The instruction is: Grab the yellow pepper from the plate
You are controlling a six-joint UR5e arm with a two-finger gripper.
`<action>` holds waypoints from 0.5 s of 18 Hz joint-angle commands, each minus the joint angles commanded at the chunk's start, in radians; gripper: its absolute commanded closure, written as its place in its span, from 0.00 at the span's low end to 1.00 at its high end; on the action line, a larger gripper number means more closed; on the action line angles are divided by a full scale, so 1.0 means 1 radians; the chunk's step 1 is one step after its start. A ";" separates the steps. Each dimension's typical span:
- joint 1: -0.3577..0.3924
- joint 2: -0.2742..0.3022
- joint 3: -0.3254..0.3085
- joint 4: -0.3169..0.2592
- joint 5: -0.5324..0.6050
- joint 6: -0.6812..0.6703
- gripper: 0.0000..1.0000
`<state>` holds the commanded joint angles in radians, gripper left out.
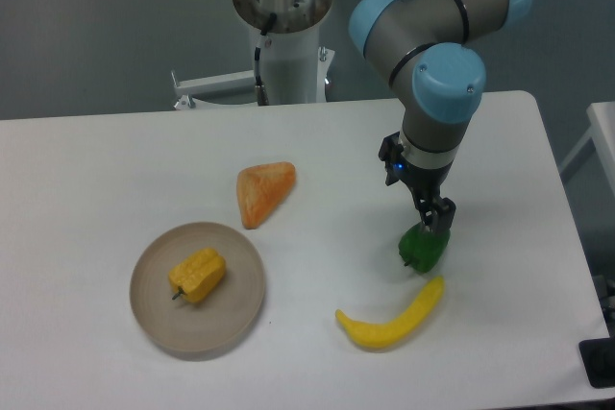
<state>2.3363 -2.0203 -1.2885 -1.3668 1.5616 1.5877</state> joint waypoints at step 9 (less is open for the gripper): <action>-0.012 0.003 -0.008 0.000 -0.029 -0.017 0.00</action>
<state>2.3240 -2.0172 -1.2962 -1.3668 1.5325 1.5708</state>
